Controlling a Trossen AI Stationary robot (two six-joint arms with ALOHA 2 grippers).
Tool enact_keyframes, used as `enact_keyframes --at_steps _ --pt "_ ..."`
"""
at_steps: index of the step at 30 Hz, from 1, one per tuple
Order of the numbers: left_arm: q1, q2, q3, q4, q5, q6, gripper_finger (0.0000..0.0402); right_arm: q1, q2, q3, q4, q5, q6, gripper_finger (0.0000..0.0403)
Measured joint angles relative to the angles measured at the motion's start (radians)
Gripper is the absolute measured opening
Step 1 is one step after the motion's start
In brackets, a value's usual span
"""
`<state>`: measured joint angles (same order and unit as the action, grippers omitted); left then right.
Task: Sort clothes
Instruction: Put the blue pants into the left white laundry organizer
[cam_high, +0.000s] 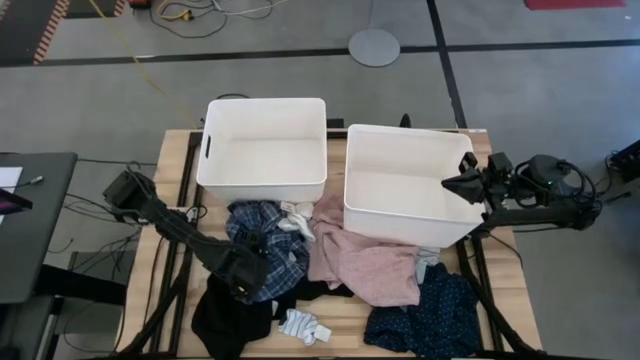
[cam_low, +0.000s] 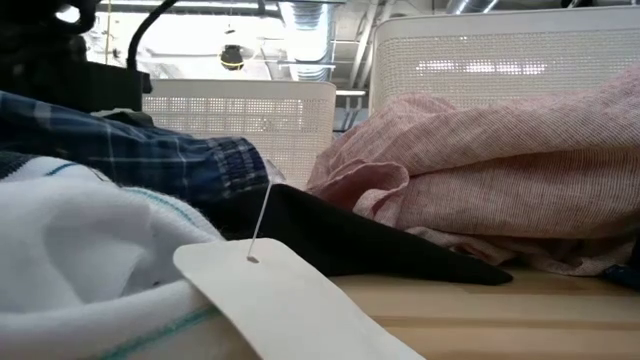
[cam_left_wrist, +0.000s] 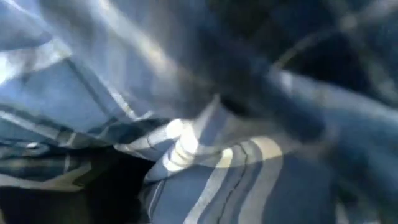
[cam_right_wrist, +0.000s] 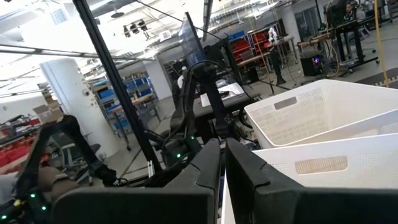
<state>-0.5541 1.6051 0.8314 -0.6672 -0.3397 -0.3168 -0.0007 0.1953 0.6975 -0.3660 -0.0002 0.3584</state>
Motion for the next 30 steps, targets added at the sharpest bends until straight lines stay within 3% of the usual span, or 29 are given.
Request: enact_keyframes --at_steps 5,10,17,30 --pt "0.0 0.003 -0.006 0.04 0.006 0.008 0.031 0.0 0.0 0.0 0.0 0.0 0.0 0.0045" --pt "-0.012 -0.041 0.007 0.037 -0.002 0.055 0.0192 0.0 0.0 0.0 0.0 0.0 0.0 0.0045" --pt "-0.031 -0.226 0.01 0.022 0.0 0.066 0.0027 0.0 0.0 0.0 0.0 0.0 0.0 0.0045" --pt "-0.089 -0.642 0.011 0.087 -0.076 0.069 0.0008 0.0 0.0 0.0 0.0 0.0 0.0 0.0045"
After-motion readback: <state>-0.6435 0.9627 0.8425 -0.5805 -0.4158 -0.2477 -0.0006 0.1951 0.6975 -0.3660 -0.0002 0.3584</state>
